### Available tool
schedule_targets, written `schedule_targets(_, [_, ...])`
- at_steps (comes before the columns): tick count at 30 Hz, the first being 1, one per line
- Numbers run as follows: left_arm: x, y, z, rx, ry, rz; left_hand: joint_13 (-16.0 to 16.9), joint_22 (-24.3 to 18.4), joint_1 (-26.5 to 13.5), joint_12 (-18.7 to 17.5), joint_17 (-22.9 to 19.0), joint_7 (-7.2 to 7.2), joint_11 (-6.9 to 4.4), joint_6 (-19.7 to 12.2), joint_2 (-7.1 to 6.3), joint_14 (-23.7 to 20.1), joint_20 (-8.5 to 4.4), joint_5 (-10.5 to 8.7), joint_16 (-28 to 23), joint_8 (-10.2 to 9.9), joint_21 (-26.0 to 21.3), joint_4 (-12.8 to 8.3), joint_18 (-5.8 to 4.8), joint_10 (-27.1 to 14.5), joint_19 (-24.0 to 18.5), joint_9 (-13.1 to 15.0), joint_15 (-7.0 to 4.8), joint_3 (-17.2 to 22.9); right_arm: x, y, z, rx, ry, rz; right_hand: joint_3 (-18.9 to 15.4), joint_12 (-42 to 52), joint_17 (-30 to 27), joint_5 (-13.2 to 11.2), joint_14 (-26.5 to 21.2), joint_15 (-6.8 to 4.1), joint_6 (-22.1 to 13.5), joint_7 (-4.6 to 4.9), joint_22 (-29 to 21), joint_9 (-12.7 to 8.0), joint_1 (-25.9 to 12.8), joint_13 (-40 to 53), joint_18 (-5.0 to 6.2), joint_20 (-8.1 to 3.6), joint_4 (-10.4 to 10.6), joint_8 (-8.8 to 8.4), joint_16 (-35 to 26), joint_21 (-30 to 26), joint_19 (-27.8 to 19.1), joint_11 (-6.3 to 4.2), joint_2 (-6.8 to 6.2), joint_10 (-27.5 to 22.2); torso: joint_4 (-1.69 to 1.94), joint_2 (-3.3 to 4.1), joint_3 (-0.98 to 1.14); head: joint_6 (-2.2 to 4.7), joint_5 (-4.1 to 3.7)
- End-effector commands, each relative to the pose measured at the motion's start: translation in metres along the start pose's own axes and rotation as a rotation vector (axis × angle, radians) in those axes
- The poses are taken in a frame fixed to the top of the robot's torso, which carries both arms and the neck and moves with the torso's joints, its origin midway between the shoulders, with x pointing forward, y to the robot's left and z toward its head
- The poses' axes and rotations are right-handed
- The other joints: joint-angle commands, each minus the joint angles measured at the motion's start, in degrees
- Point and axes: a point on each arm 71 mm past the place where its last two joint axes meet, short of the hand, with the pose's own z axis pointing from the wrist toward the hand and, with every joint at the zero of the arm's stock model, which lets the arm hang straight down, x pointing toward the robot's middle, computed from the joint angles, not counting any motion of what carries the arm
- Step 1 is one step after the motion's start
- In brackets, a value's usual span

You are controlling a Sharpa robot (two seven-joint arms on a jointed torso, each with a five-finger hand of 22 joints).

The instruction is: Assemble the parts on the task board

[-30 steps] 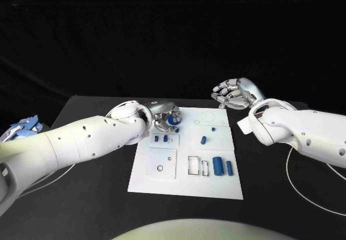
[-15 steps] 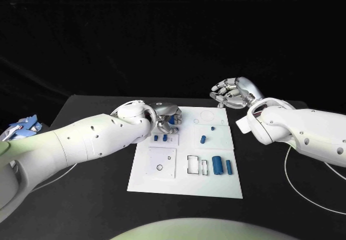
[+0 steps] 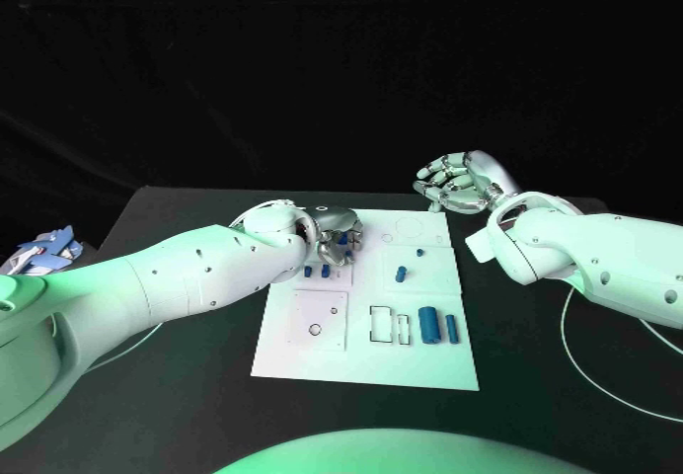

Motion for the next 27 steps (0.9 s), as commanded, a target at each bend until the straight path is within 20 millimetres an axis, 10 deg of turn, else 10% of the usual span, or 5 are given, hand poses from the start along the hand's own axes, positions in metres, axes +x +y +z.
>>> schedule_targets(1, [0.0021, 0.0012, 0.0014, -0.015, 0.021, 0.012, -0.1, 0.5, 0.1, -0.4, 0.0, -0.13, 0.06, 0.4, 0.49, 0.3, 0.06, -0.28, 0.3, -0.4, 0.5, 0.0, -0.58, 0.5, 0.8, -0.1, 0.01, 0.3, 0.0005, 0.0005, -0.0002, -0.008, 0.007, 0.0, -0.3, 0.3, 0.1, 0.3, 0.4, -0.17, -0.4, 0.37, -0.1, -0.1, -0.3, -0.1, 0.62, -0.01, -0.1, 0.24, -0.3, -0.3, 0.6, 0.15, 0.33, -0.1, 0.13, 0.04, 0.07, -0.11, -0.15])
schedule_targets(22, [0.0041, 0.0059, 0.0015, -0.042, 0.041, 0.013, -0.9, 1.8, 0.6, -0.9, 0.0, 0.15, -0.11, 1.5, 1.45, 0.6, -0.07, -0.48, 1.0, -0.9, 1.7, -0.8, -0.74, 1.8, 1.3, -0.5, -0.14, 1.4, 0.0001, 0.0004, -0.0004, -0.008, 0.007, -0.001, -0.3, 0.3, 0.1, 0.3, 0.4, -0.17, -0.4, 0.37, -0.1, -0.1, -0.3, -0.1, 0.62, -0.01, -0.1, 0.24, -0.3, -0.3, 0.6, 0.15, 0.33, -0.1, 0.17, 0.02, -0.01, -0.38, -0.17])
schedule_targets(27, [0.0046, 0.0038, 0.0018, -0.023, 0.048, 0.01, -1.1, 7.4, 0.6, -0.4, 4.8, -0.67, -1.57, 4.5, 2.48, 4.4, -0.74, -0.62, 3.6, -0.9, 5.8, -1.7, -1.86, 6.6, 5.7, -0.4, -1.37, 2.0, 0.0005, 0.0007, -0.0003, -0.009, 0.007, 0.0, -0.2, 0.4, 0.3, 0.4, 0.5, -0.17, -0.4, 0.39, -0.3, -0.1, -0.2, -0.3, 0.62, -0.02, -0.2, 0.39, -0.7, -0.4, 0.7, 0.16, 0.46, -0.2, 0.15, -0.01, 0.01, -0.49, -0.16])
